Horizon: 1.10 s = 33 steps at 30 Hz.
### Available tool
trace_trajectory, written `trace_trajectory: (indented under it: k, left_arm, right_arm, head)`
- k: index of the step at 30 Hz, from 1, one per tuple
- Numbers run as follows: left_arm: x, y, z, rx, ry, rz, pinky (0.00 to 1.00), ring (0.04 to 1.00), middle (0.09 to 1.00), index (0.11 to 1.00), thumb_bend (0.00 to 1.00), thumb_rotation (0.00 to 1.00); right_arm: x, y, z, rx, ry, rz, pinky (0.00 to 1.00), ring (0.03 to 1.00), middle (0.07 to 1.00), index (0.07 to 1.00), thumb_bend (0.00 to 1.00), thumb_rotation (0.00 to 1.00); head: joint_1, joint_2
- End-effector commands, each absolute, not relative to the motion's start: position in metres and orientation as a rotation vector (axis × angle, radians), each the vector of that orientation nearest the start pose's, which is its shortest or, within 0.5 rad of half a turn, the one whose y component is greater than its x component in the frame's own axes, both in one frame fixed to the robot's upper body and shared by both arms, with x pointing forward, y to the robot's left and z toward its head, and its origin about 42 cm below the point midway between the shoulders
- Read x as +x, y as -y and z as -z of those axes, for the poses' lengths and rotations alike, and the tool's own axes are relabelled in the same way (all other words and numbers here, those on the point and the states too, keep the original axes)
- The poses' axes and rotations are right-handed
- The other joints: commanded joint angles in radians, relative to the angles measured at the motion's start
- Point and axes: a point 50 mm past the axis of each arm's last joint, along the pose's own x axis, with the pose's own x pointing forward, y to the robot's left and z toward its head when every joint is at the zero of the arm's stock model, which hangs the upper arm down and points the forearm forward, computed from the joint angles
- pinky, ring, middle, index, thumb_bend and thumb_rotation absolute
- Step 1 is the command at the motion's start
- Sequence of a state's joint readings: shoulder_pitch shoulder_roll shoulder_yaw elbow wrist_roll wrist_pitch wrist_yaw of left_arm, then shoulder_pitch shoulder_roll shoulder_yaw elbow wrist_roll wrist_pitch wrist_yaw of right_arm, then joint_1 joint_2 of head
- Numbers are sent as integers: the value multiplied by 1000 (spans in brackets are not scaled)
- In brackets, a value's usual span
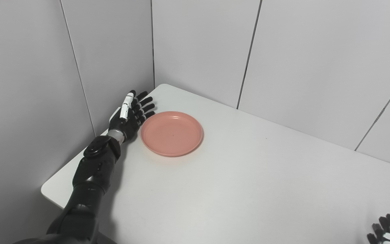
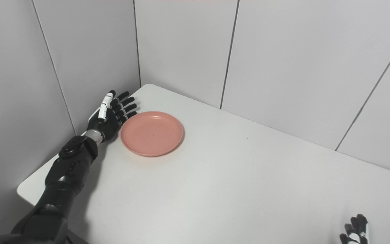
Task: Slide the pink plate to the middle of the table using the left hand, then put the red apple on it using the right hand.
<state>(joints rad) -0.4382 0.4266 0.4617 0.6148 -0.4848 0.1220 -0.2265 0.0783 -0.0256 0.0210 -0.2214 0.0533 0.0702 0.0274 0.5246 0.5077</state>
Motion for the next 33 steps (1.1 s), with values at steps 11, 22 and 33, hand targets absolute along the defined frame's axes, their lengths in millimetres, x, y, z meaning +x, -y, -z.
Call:
trace_trajectory:
  k: [11, 22, 33]
  left_arm:
    - [403, -448, -157, -335, -10, -220, 854, 867, 875, 857, 327, 1000]
    - [403, -436, -157, -357, -27, -220, 853, 865, 875, 855, 305, 1000]
    - [403, -427, -154, -387, -43, -213, 866, 874, 881, 867, 310, 1000]
  right_arm:
    - [261, 211, -145, 22, 126, -42, 1000, 1000, 1000, 1000, 0, 1000]
    - [261, 210, -146, 30, 124, -52, 1000, 1000, 1000, 1000, 0, 1000]
    - [260, 209, -146, 26, 126, -45, 1000, 1000, 1000, 1000, 0, 1000]
  head:
    - [-7, 6]
    - [-8, 8]
    - [-9, 11]
